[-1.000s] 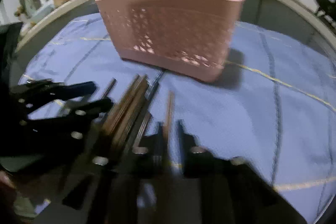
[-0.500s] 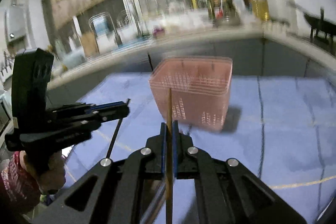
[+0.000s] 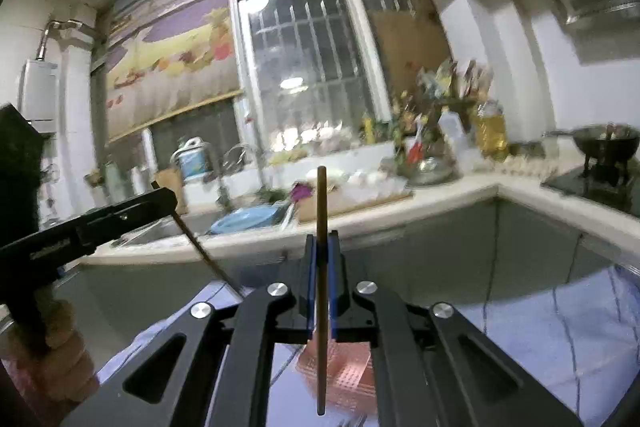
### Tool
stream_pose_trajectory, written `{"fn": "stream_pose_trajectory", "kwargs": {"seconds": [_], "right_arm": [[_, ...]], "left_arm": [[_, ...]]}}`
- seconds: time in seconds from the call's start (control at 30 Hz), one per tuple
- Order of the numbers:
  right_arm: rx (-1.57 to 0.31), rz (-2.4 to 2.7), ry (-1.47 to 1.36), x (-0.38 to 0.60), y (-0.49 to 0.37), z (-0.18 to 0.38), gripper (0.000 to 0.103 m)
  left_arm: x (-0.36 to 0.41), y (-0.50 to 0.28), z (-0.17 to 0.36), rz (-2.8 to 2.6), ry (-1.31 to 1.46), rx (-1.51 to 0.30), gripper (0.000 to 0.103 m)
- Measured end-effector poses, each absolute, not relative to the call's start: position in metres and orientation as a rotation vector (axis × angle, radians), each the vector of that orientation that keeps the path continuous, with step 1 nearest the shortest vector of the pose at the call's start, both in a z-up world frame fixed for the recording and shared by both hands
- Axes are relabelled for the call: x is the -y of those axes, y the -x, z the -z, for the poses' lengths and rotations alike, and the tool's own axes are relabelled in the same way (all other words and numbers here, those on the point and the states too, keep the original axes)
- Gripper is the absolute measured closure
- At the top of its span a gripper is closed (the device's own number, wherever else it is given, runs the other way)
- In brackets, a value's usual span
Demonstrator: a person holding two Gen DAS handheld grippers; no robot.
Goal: Organize utensils
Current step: 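Carry both chopsticks over the pink basket and open both tools to drop them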
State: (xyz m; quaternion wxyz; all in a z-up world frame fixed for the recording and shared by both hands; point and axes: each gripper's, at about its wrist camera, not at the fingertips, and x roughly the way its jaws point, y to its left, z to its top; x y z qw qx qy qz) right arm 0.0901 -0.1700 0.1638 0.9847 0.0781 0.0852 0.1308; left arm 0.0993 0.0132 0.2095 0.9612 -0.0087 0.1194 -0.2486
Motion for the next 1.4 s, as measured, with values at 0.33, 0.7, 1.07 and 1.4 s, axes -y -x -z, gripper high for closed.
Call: {"fn": "stream_pose_trajectory", "kwargs": {"seconds": [0.33,0.7,1.07,1.4], "right_arm": [[-0.243,-0.223,-0.15,0.169,-0.164,-0.109,0.098],[-0.335,-0.22,-0.152,0.165,-0.169,-0.068,0.097],[-0.333,-0.258,-0.233,0.174,-0.152,-0.063,0.053],[-0.202,-0.2,-0.281,0.189,-0.062,-0.071,0.045]], "left_arm": [[0.028,-0.167,-0.166,0.46,-0.049,-0.3,0.099],[0.022,-0.165,-0.182,0.49,0.0,-0.259,0.099],[0.037,-0.175,-0.156,0.459,-0.051,-0.295,0.099],[0.029,-0.18,-0.079,0.403,-0.066,-0.51,0.086]]}}
